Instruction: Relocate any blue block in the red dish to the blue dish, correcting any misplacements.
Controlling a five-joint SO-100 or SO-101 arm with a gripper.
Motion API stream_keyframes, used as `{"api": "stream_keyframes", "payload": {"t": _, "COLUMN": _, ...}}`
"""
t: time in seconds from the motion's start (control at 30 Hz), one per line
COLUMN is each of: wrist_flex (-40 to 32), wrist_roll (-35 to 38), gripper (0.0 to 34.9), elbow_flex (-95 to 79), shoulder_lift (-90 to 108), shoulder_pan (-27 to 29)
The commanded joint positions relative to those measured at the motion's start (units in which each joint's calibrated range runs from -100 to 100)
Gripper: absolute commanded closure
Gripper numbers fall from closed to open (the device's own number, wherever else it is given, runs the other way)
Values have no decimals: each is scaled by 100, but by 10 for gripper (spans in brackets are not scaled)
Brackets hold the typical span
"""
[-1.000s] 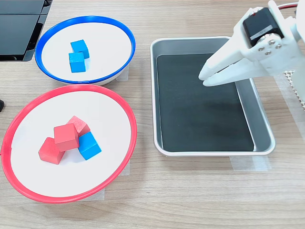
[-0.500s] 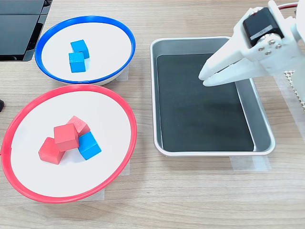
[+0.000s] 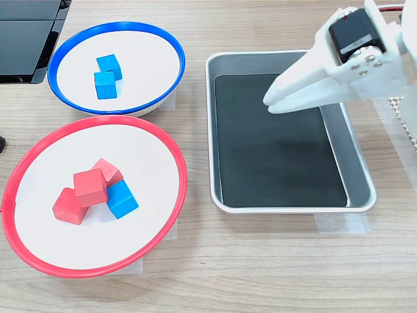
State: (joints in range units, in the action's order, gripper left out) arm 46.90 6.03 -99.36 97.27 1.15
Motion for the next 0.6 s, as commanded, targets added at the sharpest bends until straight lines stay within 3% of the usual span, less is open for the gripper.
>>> {"api": "stream_keyframes", "payload": {"t": 0.0, "wrist_flex": -542, "wrist_roll": 269, "gripper": 349, "elbow_flex": 583, "shoulder_lift": -648, "shoulder_pan": 3}}
{"api": "stream_keyframes", "payload": {"t": 0.17, "wrist_flex": -1153, "wrist_roll": 503, "gripper": 349, "elbow_flex": 2076, "shoulder_lift": -2354, "shoulder_pan": -364}}
{"api": "stream_keyframes", "payload": {"t": 0.43, "wrist_flex": -336, "wrist_roll": 1475, "gripper": 349, "elbow_flex": 4606, "shoulder_lift": -5058, "shoulder_pan": -816}}
{"api": "stream_keyframes", "payload": {"t": 0.57, "wrist_flex": -460, "wrist_roll": 2071, "gripper": 343, "elbow_flex": 5025, "shoulder_lift": -5783, "shoulder_pan": -703}}
